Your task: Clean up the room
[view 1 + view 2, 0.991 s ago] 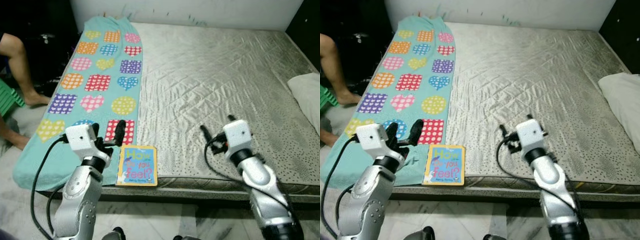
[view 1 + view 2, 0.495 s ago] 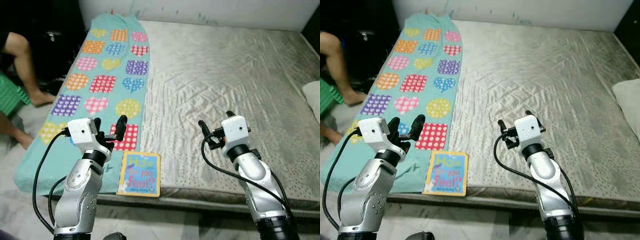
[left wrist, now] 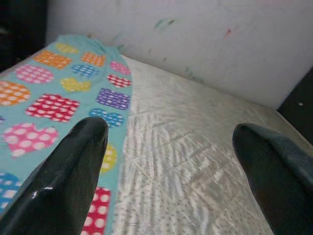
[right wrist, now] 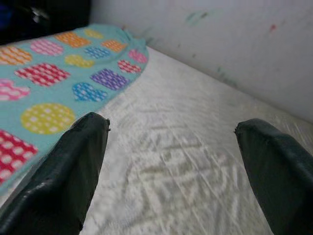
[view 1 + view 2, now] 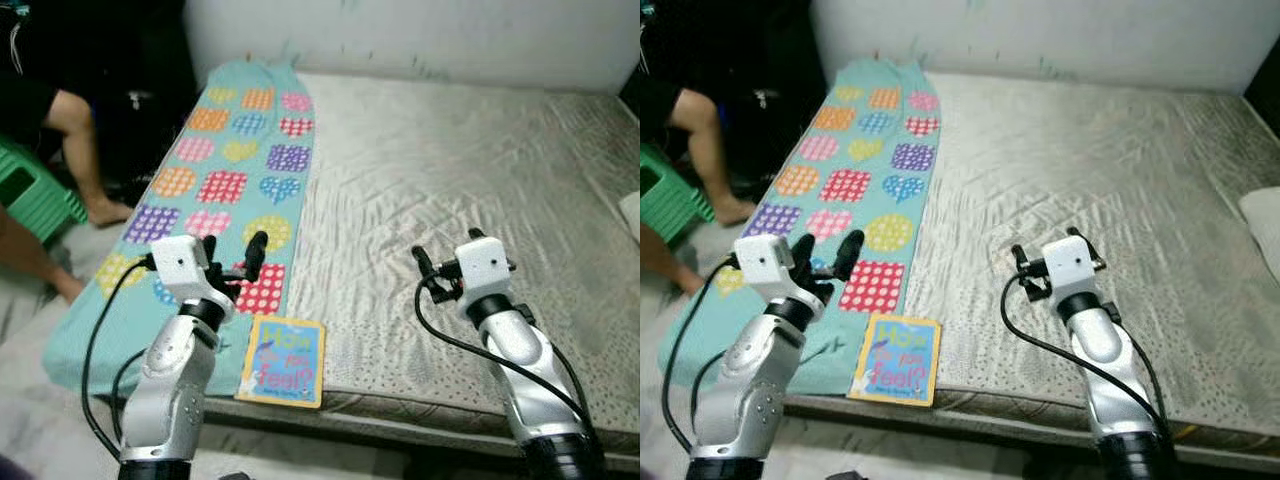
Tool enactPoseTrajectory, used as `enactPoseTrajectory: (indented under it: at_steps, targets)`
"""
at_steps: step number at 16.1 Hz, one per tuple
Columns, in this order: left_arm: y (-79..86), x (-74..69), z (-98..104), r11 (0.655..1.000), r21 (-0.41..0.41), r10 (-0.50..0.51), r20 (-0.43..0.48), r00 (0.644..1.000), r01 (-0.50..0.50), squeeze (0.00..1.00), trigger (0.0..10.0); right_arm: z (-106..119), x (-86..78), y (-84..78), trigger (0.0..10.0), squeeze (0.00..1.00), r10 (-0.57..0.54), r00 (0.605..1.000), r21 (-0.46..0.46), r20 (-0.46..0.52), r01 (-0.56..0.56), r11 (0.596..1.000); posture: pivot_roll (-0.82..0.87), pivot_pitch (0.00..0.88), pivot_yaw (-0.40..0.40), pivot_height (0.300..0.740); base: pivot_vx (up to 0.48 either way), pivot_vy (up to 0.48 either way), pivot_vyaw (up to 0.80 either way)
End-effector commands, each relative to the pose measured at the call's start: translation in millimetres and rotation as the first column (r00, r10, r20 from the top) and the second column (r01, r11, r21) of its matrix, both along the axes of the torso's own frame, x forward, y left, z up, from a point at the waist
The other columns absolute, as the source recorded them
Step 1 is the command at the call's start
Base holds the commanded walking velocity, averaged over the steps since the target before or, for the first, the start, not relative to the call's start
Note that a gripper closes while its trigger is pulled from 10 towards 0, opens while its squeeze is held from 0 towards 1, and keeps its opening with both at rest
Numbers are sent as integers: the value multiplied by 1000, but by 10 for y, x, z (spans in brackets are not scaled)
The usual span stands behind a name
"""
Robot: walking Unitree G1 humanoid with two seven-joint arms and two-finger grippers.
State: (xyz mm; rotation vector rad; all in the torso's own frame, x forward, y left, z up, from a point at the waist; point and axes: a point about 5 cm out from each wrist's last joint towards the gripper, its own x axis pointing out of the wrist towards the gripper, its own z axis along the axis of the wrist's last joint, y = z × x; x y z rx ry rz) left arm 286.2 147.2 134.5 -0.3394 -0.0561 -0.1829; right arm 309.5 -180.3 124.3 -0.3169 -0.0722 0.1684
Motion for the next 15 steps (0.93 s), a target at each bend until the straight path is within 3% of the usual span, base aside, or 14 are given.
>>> enactPoseTrajectory:
  at_steps: [1,15]
  targets:
    - [28,-2,-7,1000,13,11,-2,1000,-11,0,10000,4,18,19,10000,0,9,1000,-2,5,-9,1000,-78,96,-3,740,281,0,0]
    - [-6,34,-32,1000,6,-6,-2,1000,6,0,10000,-11,58,-2,10000,0,2,1000,-18,15,-2,1000,-85,80,-1,740,319,0,0]
